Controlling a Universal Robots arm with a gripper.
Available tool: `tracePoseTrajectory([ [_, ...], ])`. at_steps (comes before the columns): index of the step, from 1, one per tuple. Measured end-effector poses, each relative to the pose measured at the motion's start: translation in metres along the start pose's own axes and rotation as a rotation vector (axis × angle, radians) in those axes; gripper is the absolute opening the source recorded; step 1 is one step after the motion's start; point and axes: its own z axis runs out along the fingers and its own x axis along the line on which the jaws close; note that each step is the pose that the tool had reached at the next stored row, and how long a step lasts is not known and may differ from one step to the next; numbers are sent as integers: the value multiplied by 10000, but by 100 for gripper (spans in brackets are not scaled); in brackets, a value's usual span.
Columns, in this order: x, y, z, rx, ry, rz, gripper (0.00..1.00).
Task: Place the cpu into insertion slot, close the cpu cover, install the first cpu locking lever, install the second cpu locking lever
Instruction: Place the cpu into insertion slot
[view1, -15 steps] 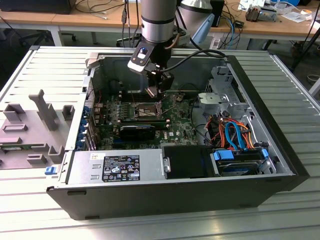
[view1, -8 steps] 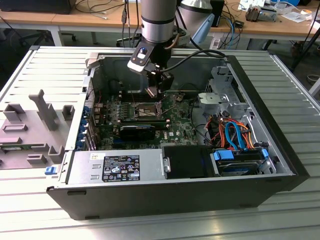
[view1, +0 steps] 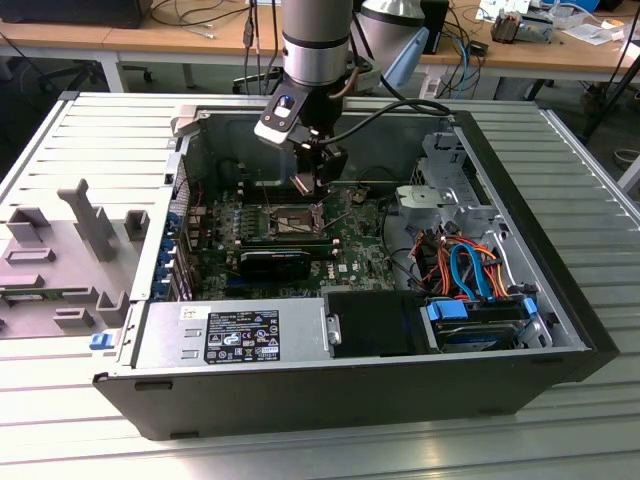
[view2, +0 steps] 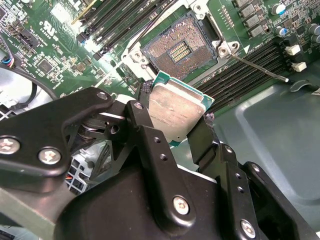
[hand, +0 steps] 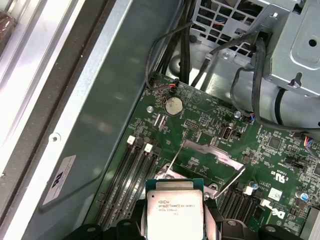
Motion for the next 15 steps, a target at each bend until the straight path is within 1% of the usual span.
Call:
tracePoseTrajectory([
  [15, 0, 0, 2, 0, -5, 121, 55],
])
